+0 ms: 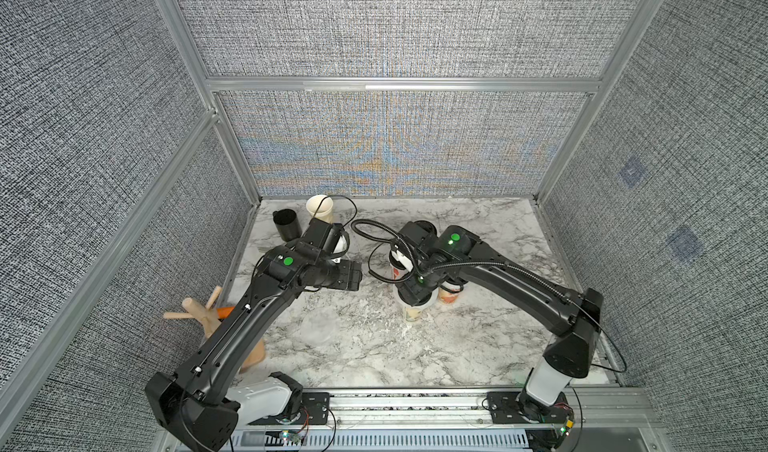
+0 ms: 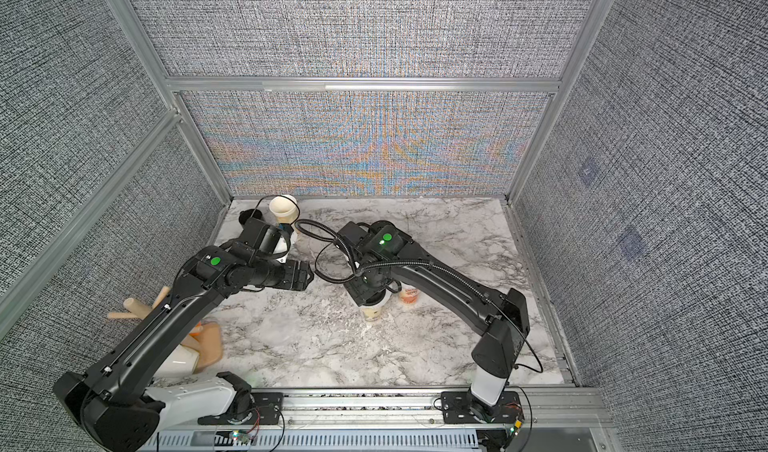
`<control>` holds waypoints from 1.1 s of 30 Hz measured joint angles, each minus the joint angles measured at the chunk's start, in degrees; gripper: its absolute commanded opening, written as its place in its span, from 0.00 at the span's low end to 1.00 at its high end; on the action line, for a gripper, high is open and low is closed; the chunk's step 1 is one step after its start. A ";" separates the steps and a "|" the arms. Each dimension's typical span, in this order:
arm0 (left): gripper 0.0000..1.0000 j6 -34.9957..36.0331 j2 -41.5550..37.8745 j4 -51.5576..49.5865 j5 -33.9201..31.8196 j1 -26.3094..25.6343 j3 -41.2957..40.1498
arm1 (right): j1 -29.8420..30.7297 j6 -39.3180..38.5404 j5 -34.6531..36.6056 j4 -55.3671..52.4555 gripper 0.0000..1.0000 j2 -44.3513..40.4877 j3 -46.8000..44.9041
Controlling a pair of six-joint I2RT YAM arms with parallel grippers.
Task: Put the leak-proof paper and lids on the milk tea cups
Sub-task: Place the cup lid on the cup, then secure the cup lid on the cup.
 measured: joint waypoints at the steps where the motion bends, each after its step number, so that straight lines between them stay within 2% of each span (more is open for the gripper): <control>1: 0.90 0.00 -0.09 0.00 0.00 0.00 0.00 | -0.02 0.00 0.15 -0.02 0.85 0.00 0.28; 5: 0.90 0.42 -0.13 -0.24 0.85 0.00 0.55 | -0.02 0.26 0.59 -0.42 0.87 -0.33 2.51; 10: 0.89 2.82 1.62 -0.66 6.91 -0.13 3.50 | -1.36 1.51 0.90 0.17 0.87 -5.97 3.89; 13: 0.89 3.87 3.72 -0.87 9.73 -1.77 6.54 | -4.48 3.56 1.14 2.78 0.87 -12.79 -1.11; 17: 0.89 5.62 8.70 -3.04 11.19 -6.47 12.66 | -11.26 6.27 -0.02 8.07 0.86 -22.71 -13.70; 23: 0.88 8.07 18.60 -6.78 9.20 -13.49 21.62 | -18.67 8.94 -2.67 13.99 0.83 -34.32 -27.36; 33: 0.87 8.04 27.65 -9.77 2.99 -17.05 28.55 | -21.44 9.14 -4.63 17.81 0.74 -38.75 -33.48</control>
